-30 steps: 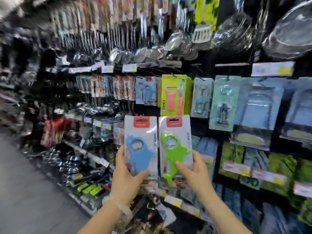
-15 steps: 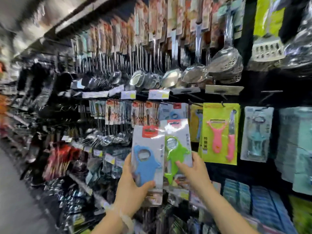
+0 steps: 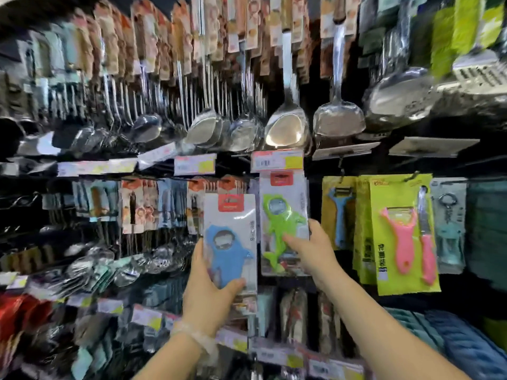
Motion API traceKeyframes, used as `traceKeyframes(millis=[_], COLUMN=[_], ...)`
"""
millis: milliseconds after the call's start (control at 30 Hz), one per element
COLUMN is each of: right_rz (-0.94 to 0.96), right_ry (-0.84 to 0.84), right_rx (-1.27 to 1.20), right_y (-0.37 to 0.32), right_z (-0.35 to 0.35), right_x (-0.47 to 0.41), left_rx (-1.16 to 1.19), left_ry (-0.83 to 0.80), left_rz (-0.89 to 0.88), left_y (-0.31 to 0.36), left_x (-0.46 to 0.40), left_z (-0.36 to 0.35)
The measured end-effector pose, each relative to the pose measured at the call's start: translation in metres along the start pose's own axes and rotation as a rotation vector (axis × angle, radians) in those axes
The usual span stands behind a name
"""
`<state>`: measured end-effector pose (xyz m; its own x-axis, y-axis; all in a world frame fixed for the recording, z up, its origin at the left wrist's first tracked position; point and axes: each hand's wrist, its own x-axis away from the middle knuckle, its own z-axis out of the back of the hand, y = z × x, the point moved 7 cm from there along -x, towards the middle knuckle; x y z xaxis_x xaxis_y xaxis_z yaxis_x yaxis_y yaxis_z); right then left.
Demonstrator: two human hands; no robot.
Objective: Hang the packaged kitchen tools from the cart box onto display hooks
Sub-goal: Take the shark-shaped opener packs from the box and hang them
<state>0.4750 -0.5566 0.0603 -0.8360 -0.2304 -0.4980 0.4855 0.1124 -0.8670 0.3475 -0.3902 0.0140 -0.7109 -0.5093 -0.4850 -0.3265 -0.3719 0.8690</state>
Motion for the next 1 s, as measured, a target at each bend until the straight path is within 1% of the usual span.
traceKeyframes(millis=[100, 267, 467, 533, 633, 700, 767, 900, 1000], right_rz=[-0.008, -0.043, -0.101, -0.161, -0.239, -0.313, -0.349, -0.310, -0.355], right_ry=[0.079, 0.179, 0.258, 0.256, 0.207, 0.185, 0.186, 0.230, 0.194], right_rx=[-0.008, 0.014, 0.053, 0.011, -0.041, -0.070, -0.080, 0.116, 0.348], right_y=[0.003, 0.008, 0.007, 0.006, 0.001, 0.001, 0.003, 0.014, 0.026], right_z=[-0.010, -0.017, -0.016, -0.014, -0.012, -0.011, -0.010, -0.008, -0.009], right_x=[-0.006, -0.008, -0.006, -0.004, -0.007, -0.013, -0.023, -0.043, -0.054], left_rx=[0.043, 0.090, 0.148, 0.170, 0.224, 0.235, 0.256, 0.251, 0.238], left_ry=[-0.084, -0.194, -0.257, -0.259, -0.265, -0.255, -0.234, -0.233, -0.245], left_rz=[-0.028, -0.069, -0.052, -0.047, -0.032, -0.008, -0.003, -0.007, -0.025], left_y=[-0.009, -0.020, -0.037, -0.037, -0.037, -0.040, -0.041, -0.042, -0.044], left_x=[-0.026, -0.046, -0.060, -0.061, -0.063, -0.064, -0.064, -0.067, -0.070], left_z=[0.007, 0.005, -0.001, 0.000, 0.002, 0.005, 0.009, 0.011, 0.006])
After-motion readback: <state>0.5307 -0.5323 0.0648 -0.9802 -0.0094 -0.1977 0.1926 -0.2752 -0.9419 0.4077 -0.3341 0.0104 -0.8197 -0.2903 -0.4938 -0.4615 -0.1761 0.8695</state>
